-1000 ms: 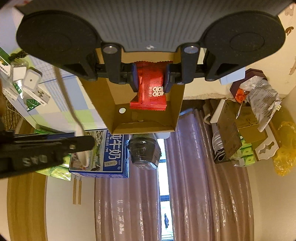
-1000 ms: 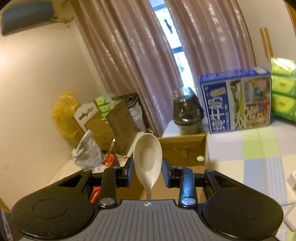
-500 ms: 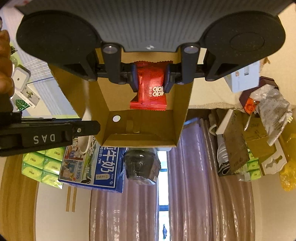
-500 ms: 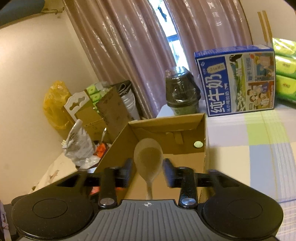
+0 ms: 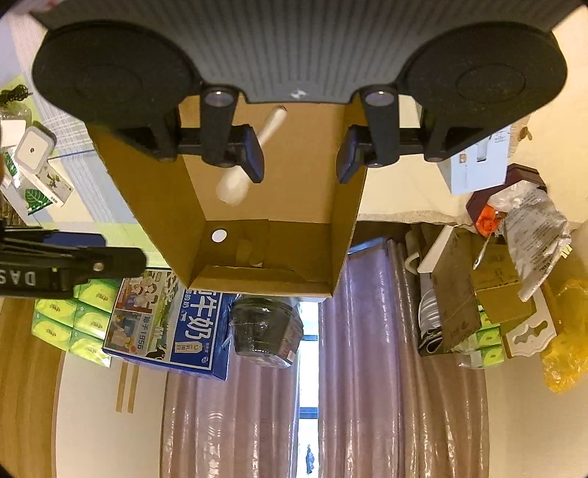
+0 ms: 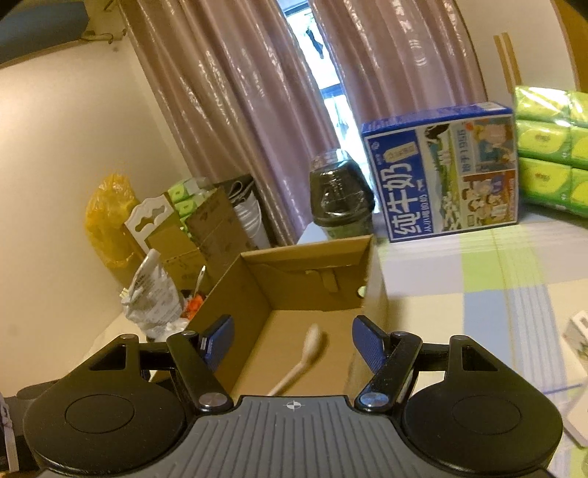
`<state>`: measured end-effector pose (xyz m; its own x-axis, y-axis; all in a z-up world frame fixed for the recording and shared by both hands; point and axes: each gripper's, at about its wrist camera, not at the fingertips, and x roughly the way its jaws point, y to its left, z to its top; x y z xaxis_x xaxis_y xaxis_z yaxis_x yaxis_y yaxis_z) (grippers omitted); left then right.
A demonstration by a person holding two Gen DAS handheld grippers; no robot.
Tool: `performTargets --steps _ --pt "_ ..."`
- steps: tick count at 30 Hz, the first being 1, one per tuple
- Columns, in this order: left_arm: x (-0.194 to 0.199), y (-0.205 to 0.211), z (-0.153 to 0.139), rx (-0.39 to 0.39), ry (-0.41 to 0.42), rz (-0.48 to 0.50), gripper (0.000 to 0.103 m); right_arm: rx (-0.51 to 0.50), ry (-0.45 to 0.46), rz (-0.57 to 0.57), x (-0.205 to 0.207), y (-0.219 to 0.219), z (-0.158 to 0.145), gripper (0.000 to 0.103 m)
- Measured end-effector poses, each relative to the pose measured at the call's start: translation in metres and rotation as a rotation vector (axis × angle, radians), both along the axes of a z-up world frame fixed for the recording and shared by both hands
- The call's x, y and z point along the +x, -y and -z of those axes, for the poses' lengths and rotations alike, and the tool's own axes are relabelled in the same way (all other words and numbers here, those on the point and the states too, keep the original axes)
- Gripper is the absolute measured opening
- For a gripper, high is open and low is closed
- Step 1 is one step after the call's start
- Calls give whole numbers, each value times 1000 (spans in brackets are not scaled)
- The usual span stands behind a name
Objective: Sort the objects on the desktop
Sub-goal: 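Open both tools to drop the packet and spoon into the cardboard box, then move both tools back over the table toward the cable and spray box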
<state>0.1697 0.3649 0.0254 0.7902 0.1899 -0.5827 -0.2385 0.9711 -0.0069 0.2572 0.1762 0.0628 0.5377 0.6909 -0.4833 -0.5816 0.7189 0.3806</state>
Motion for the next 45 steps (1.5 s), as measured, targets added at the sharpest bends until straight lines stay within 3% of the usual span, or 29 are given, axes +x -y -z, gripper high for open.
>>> performTargets --steps 12,20,27,29,33,45 --pt "-44 56 -40 9 50 33 46 -6 95 90 -65 109 -38 75" --pt "-76 118 -59 -31 99 111 67 -67 178 179 -121 192 -42 87" --pt "-87 173 -67 -50 121 194 88 -176 248 267 -161 265 -25 95" --pt "-89 188 -64 -46 123 216 95 -196 236 307 -168 287 -15 96" --pt "-89 218 -50 -43 110 256 101 -210 171 384 -174 322 8 97" --pt "-65 285 11 28 -11 398 102 -235 121 410 -165 365 50 97"
